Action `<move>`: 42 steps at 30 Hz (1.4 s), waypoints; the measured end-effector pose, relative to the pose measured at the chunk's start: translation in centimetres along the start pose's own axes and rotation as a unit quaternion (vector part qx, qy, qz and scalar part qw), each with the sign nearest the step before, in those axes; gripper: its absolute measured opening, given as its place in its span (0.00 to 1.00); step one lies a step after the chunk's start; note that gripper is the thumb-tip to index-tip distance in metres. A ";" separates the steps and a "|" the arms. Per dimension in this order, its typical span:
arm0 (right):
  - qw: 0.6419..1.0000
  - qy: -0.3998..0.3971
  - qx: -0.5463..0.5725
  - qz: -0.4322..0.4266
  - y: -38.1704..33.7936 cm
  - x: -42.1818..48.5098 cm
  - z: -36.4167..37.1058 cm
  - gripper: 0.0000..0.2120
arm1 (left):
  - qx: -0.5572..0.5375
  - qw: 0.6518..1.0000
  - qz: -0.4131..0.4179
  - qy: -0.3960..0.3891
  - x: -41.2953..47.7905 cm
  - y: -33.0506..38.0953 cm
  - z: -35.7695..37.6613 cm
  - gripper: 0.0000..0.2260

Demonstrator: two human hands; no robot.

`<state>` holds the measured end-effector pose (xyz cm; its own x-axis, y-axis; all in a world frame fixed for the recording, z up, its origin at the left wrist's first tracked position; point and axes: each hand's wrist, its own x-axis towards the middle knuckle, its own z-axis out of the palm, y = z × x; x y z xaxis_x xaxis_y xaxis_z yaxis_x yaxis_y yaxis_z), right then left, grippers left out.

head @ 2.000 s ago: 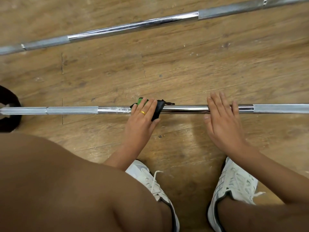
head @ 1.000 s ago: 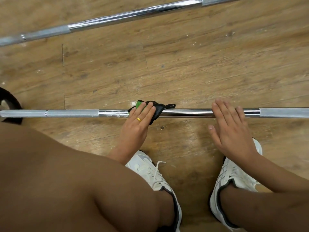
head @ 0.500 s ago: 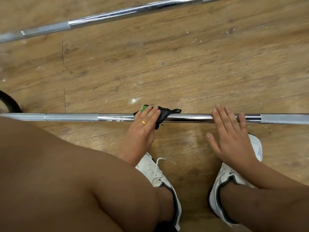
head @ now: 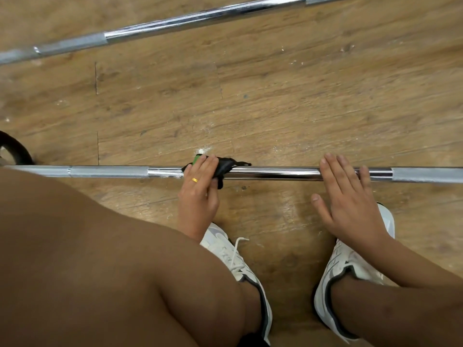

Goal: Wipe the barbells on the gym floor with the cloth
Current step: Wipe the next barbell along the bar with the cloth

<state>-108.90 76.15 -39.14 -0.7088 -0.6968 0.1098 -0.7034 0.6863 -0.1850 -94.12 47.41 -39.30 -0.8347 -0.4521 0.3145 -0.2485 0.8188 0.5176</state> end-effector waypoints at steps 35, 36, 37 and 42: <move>0.994 -0.103 -0.014 -0.021 3.9 11.4 -1.8 0.38 | 0.073 0.987 0.083 -0.114 11.5 -5.0 -2.0 0.19; 0.994 -0.105 -0.013 -0.020 3.9 11.6 -1.8 0.38 | 0.070 0.990 0.072 -0.100 11.2 -4.5 -1.5 0.19; 0.994 -0.107 -0.012 -0.020 3.9 11.7 -1.8 0.39 | 0.073 0.991 0.070 -0.090 10.9 -4.0 -0.9 0.20; 0.992 -0.119 -0.031 -0.026 3.9 12.0 -1.8 0.41 | 0.091 0.982 0.124 -0.107 10.0 -2.6 1.3 0.31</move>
<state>-120.27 70.82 -36.82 -0.6436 -0.7564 -0.1166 -0.7464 0.6540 -0.1231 -102.45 41.27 -38.57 -0.9598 -0.1623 0.2291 -0.0922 0.9530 0.2887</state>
